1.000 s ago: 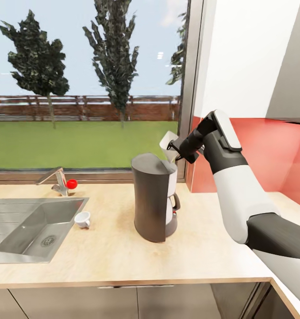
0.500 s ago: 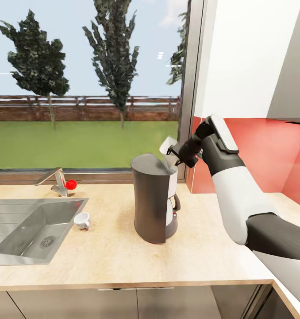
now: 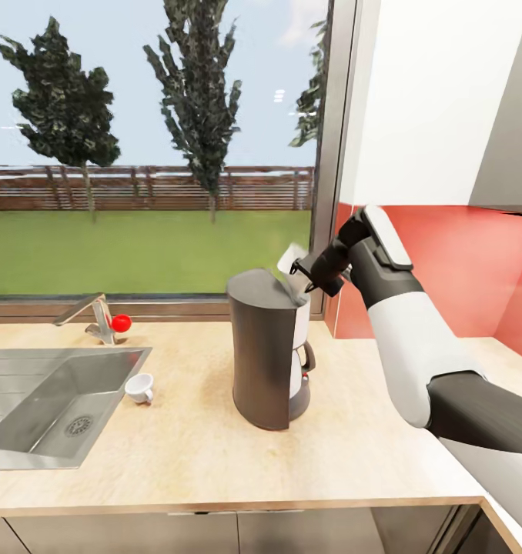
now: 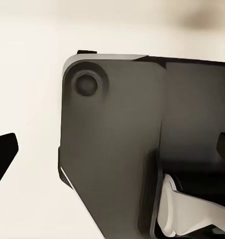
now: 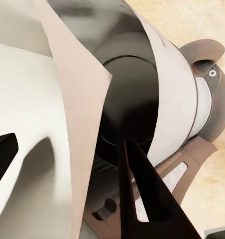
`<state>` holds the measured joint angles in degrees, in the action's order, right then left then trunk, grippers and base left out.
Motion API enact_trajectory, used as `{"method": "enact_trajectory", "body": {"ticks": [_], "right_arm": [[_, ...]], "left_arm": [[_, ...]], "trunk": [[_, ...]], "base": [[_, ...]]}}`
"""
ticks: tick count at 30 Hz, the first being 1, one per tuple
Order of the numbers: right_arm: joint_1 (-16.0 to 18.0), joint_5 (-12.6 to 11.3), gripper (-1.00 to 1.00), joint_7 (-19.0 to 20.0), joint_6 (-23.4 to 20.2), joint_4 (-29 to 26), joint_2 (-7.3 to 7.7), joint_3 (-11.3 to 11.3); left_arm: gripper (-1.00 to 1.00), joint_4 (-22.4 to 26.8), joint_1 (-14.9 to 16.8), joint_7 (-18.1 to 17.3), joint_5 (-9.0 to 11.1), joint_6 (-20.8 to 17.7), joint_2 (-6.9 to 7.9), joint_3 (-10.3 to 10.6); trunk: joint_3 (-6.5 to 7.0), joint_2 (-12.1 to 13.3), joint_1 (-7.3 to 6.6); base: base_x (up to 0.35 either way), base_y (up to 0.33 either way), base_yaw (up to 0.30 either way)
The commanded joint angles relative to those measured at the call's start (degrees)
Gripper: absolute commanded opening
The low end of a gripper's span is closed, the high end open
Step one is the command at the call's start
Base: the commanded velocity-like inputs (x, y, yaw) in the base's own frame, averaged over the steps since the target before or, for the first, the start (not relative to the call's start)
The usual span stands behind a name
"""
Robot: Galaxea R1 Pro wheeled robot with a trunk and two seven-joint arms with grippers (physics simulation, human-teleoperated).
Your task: Set up a coffee station on the kitchen countertop: keep the coffee maker on the countertop, move the bottle of coffee from the kitchen shelf to the counter next to the coffee maker, place a paper coffee filter on top of the coffee maker, put the saucer next to the coffee maker with the coffee cup on the saucer, and place the electric kettle next to the coffee maker.
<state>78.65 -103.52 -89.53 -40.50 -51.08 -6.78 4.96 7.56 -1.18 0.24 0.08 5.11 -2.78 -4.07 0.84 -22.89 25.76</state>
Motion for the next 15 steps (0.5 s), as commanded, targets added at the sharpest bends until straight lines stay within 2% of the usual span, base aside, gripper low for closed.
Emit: {"method": "enact_trajectory", "body": {"ticks": [1, 15], "right_arm": [[-0.13, -0.37, -1.0, -0.47, -0.54, 0.01, 0.02, 0.05], [-0.86, -0.38, -1.0, -0.47, -0.63, 1.45, 0.05, 0.05]], "left_arm": [[1.0, 0.08, -0.05, 0.02, 0.01, 0.07, -0.04, -0.38], [1.0, 0.08, -0.05, 0.02, 0.01, 0.07, -0.04, -0.35]], "trunk": [[-0.01, -0.03, 0.02], [-0.01, -0.03, 0.02]], "base": [[0.009, 0.0, 0.0], [0.037, 0.0, 0.0]]}}
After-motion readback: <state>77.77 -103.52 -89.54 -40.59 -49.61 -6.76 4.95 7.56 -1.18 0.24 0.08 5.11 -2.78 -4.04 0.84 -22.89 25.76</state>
